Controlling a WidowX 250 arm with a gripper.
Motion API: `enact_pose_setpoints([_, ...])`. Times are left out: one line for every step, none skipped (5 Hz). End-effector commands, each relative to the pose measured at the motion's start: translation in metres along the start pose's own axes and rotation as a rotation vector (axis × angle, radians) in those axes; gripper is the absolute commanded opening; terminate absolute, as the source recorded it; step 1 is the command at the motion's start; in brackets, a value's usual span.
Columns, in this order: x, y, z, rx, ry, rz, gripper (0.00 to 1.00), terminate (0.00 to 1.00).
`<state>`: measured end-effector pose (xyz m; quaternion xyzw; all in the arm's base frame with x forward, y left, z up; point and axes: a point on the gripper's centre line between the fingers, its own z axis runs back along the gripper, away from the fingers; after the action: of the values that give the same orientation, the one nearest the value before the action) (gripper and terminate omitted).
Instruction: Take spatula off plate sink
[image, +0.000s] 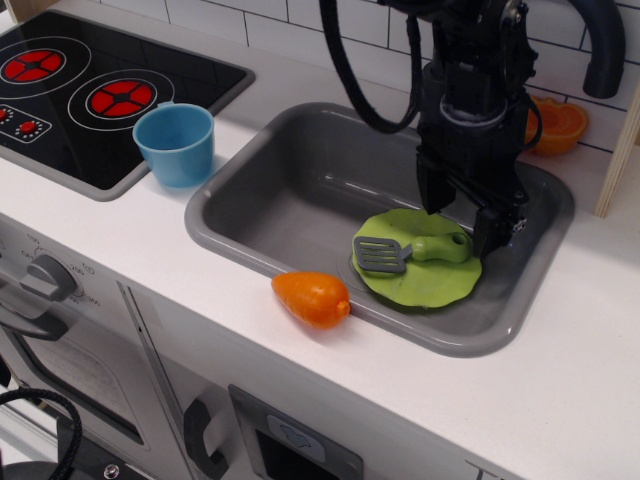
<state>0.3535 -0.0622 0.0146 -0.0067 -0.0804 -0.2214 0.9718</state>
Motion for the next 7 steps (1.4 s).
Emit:
enact_pose_setpoints([-0.001, 0.003, -0.006, 0.022, 0.0, -0.031, 1.0, 0.0])
enact_pose_setpoints([-0.007, 0.005, -0.009, 0.029, 0.001, -0.035, 1.0, 0.0])
enact_pose_setpoints([-0.011, 0.004, -0.01, 0.035, 0.01, -0.031, 0.0, 0.0])
enact_pose_setpoints([-0.005, 0.003, -0.017, 0.046, 0.015, -0.02, 0.0, 0.0])
enact_pose_setpoints([-0.002, 0.005, -0.009, 0.032, -0.001, 0.017, 0.0, 0.0])
enact_pose_setpoints([0.002, 0.011, 0.01, 0.023, -0.039, 0.051, 0.0, 0.0])
enact_pose_setpoints([0.002, 0.019, 0.034, 0.014, -0.1, 0.15, 0.0, 0.0])
